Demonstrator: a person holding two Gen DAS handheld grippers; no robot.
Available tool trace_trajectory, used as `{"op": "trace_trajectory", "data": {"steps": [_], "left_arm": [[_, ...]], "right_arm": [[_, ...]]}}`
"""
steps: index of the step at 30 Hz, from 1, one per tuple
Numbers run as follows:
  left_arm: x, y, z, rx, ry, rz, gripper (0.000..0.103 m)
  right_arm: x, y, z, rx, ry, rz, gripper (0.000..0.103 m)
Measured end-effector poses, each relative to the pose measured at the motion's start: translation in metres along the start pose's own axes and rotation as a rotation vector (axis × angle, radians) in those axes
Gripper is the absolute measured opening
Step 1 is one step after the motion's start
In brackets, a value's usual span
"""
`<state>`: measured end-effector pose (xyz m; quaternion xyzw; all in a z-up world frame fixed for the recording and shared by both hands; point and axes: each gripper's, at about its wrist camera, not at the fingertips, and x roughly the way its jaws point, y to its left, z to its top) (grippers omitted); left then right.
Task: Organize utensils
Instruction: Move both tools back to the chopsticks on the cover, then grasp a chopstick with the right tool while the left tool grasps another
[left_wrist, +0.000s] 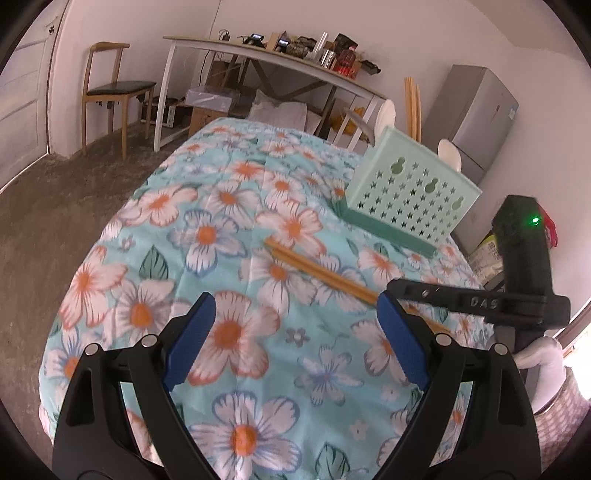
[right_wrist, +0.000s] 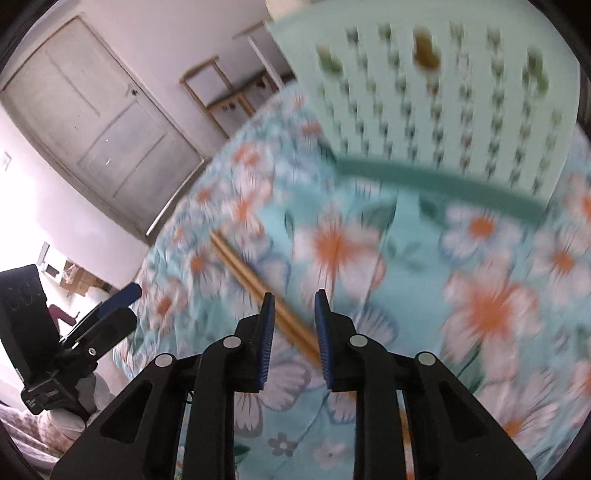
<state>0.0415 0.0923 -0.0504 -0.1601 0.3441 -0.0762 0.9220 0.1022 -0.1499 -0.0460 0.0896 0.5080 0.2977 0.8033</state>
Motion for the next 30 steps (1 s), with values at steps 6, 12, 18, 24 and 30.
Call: {"op": "trace_trajectory", "data": {"steps": [6,12,18,24,30], "left_arm": [[0.003,0.002,-0.010,0.004,0.031,-0.005,0.085],[0.007,-0.003,-0.014,0.008,0.055,-0.017,0.085],[0.007,-0.008,-0.015,0.014,0.056,-0.024,0.085],[0.007,-0.010,-0.017,0.009,0.061,-0.034,0.085],[0.013,-0.015,-0.013,-0.013,0.068,-0.094,0.076]], "right_arm": [[0.004,-0.001,-0.021,0.015,0.055,0.078,0.020],[0.007,0.007,-0.033,0.046,0.089,0.161,0.010],[0.003,0.005,-0.040,0.116,0.062,0.245,0.008],[-0.024,-0.012,-0.045,0.192,-0.030,0.240,0.007],[-0.056,-0.032,-0.052,0.157,-0.094,0.077,0.007]]}}
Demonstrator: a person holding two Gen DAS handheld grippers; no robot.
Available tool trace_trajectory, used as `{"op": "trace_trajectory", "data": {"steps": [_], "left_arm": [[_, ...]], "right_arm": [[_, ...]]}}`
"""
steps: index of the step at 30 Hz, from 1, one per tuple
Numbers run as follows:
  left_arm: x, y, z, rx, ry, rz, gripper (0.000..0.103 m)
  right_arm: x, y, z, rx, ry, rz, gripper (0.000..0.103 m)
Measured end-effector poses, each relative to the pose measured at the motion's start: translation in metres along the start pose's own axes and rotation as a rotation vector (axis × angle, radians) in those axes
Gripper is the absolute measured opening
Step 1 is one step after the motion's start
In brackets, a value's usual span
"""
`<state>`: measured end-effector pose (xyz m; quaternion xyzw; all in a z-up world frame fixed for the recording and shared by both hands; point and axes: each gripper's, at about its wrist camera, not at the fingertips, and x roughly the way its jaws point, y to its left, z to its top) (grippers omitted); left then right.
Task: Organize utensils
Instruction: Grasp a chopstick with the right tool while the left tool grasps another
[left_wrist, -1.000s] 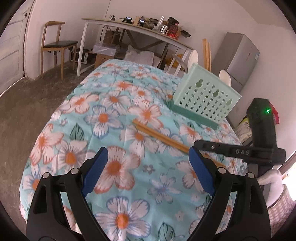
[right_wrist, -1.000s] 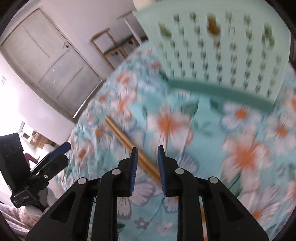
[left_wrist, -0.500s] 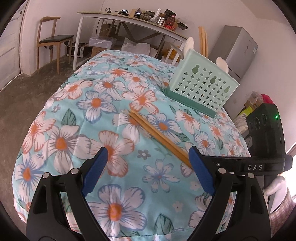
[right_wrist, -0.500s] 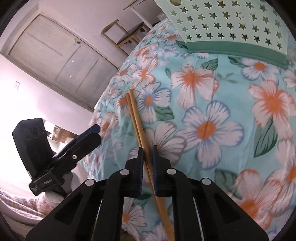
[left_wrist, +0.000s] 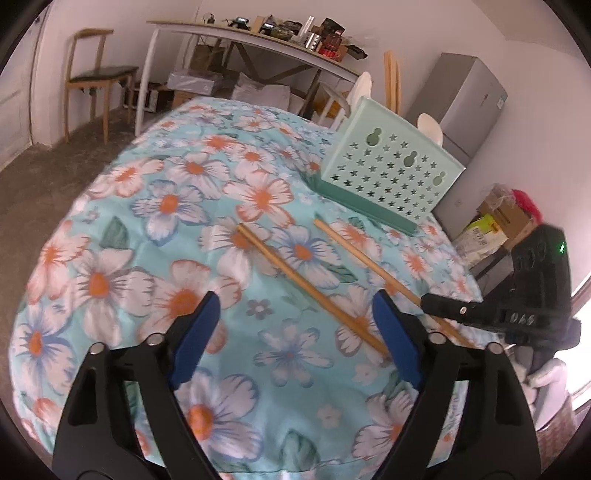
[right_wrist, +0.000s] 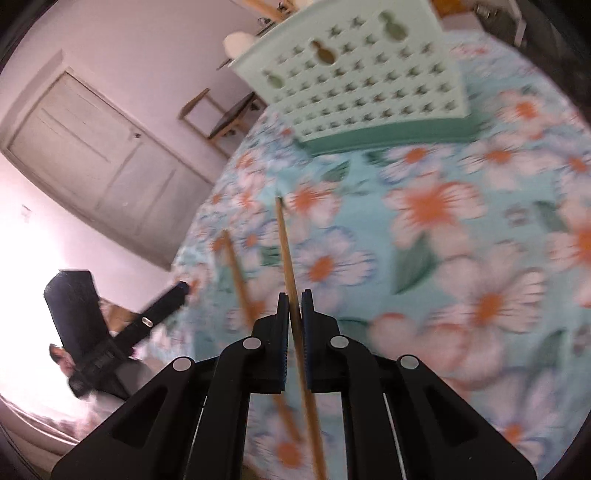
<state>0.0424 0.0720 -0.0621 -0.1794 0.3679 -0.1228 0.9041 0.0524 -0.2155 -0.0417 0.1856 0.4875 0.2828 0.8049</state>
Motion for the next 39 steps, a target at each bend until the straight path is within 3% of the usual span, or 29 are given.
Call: {"op": "trace_trajectory", "data": {"steps": [4,9,14,20,26,34,39], "left_arm": [[0.017,0.007,0.004,-0.106,0.068,-0.107,0.056],[0.041,0.009,0.002,-0.205,0.175,-0.213,0.051],[0.056,0.005,0.006,-0.235,0.208,-0.169,0.040],[0.066,0.006,0.011,-0.262,0.219,-0.086,0.017],[0.062,0.016,0.016,-0.283,0.263,-0.092,0.014],[0.051,0.021,0.020,-0.192,0.413,-0.124,0.012],[0.046,0.026,0.012,-0.187,0.423,-0.109,0.012]], "right_arm": [[0.000,-0.010,-0.006,-0.018,0.008,-0.067,0.008],[0.010,-0.010,-0.012,-0.049,0.014,-0.096,0.008],[0.014,-0.016,-0.014,-0.025,0.004,-0.063,0.008],[0.010,-0.026,-0.018,0.017,-0.018,-0.017,0.008],[0.004,-0.033,-0.022,0.067,-0.026,0.041,0.008],[-0.003,-0.035,-0.035,0.096,0.010,0.104,0.007],[-0.006,-0.034,-0.046,0.105,0.007,0.117,0.007]]}}
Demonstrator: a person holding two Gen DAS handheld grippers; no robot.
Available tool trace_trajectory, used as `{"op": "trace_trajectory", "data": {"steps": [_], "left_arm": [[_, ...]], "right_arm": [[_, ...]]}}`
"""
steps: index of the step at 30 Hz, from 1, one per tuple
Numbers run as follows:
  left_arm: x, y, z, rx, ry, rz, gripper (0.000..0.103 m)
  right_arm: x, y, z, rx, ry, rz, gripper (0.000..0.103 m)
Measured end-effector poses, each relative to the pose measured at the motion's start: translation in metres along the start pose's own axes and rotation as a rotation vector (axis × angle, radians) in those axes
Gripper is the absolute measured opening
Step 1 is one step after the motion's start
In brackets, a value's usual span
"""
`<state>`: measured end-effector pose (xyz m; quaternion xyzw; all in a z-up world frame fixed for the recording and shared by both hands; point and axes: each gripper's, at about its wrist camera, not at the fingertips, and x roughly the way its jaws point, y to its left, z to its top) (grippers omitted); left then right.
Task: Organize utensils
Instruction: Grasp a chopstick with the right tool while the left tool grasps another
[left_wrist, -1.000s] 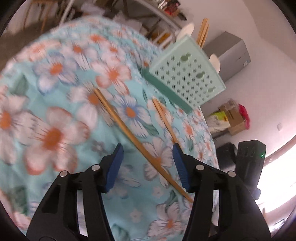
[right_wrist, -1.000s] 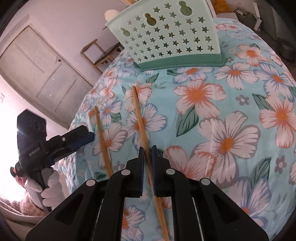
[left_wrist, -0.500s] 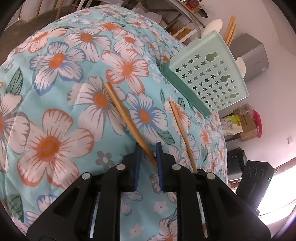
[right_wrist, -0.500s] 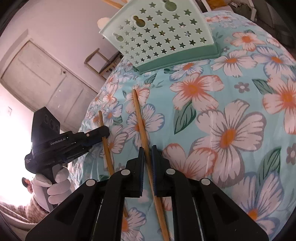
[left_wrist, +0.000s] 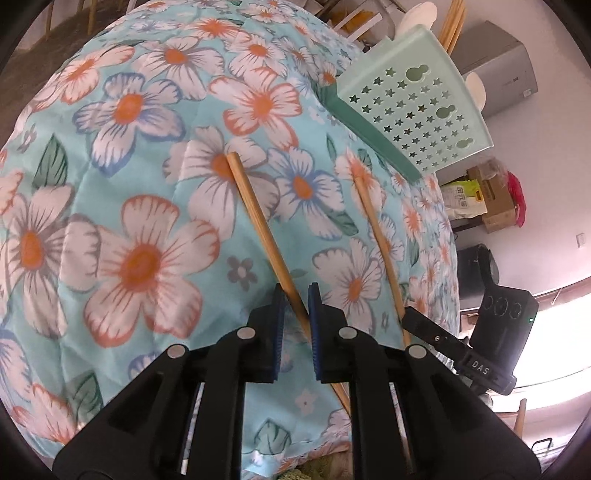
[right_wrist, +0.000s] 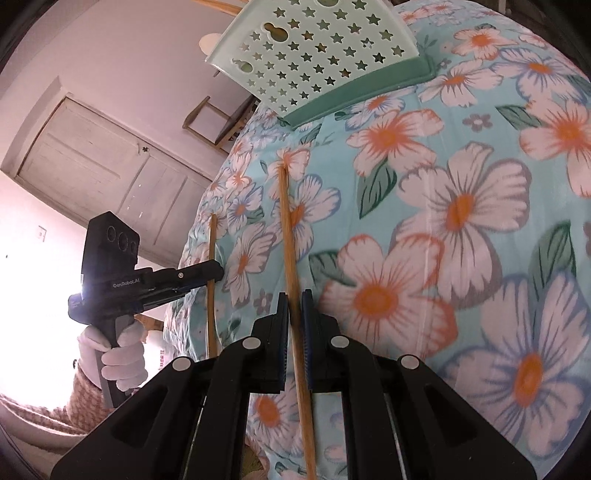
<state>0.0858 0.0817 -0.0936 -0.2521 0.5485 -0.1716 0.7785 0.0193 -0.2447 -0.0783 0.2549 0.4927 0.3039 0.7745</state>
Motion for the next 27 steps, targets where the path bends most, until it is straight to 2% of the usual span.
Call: {"op": "trace_trajectory", "data": {"steps": [5,10,15,20,27], "left_arm": [[-0.001,-0.004,-0.002,0.009,-0.020,0.019,0.014],[-0.008,-0.005,0.005,-0.018,-0.072,0.033,0.028],[-0.012,0.001,0.015,-0.040,-0.112,0.072,0.029],[-0.007,0.006,0.022,-0.050,-0.133,0.091,0.029],[0.000,0.002,0.031,-0.024,-0.176,0.111,0.028]], "right_arm": [[-0.005,0.002,-0.007,-0.004,0.011,-0.001,0.008],[-0.006,0.004,-0.007,-0.015,0.029,-0.007,0.009],[0.003,0.008,0.001,-0.014,0.036,-0.009,0.009],[0.006,0.015,0.008,-0.035,0.039,-0.011,0.025],[0.014,0.026,0.024,-0.079,0.037,-0.063,0.025]]}}
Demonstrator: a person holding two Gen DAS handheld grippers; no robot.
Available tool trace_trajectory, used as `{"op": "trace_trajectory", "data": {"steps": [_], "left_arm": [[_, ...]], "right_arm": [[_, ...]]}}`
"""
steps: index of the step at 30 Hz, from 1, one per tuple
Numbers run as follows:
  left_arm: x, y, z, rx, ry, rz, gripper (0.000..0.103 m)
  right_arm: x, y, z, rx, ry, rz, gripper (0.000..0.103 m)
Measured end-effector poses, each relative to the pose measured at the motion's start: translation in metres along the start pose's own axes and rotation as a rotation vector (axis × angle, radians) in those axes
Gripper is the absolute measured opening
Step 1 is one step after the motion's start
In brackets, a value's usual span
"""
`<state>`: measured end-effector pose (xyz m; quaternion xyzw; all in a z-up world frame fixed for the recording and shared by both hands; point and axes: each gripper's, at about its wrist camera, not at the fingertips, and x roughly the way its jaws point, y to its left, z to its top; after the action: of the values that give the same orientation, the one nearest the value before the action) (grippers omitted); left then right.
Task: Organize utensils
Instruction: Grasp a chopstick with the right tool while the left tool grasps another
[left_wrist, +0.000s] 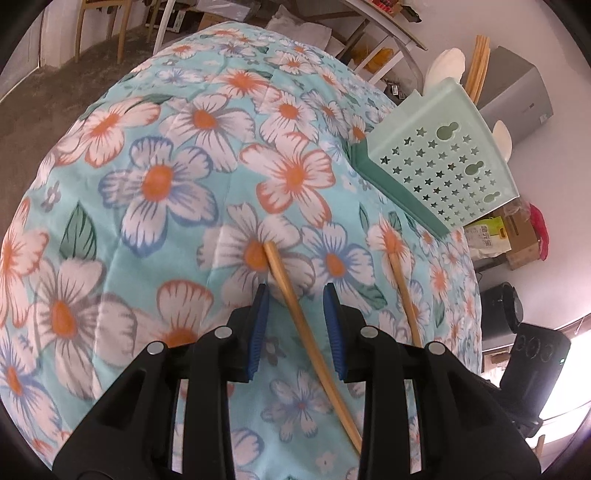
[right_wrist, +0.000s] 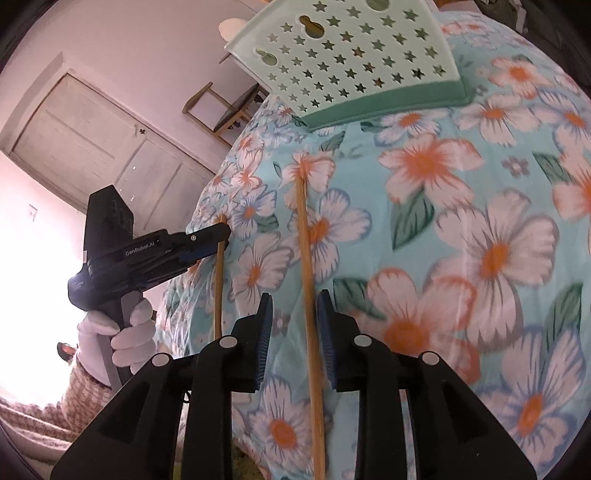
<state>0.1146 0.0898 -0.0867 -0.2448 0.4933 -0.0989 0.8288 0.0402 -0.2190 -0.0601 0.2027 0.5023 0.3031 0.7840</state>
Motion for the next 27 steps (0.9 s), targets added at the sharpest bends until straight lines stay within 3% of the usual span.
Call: {"op": "trace_trajectory", "data": {"steps": [10,17,23,27], "left_arm": [[0.004,0.005,0.003,0.007,-0.040,-0.031,0.027],[0.002,0.009,-0.001,0.006,-0.060,-0.040,0.023],[0.001,0.008,-0.003,0.001,-0.058,-0.033,0.021],[0.001,0.009,-0.004,0.009,-0.066,-0.016,0.015]], "right_arm": [[0.037,0.012,0.039,-0.070,0.020,-0.104,0.025],[0.051,0.025,0.047,-0.133,0.034,-0.178,0.024],[0.060,0.033,0.050,-0.172,0.029,-0.253,0.010],[0.061,0.038,0.050,-0.197,0.014,-0.289,0.007]]}}
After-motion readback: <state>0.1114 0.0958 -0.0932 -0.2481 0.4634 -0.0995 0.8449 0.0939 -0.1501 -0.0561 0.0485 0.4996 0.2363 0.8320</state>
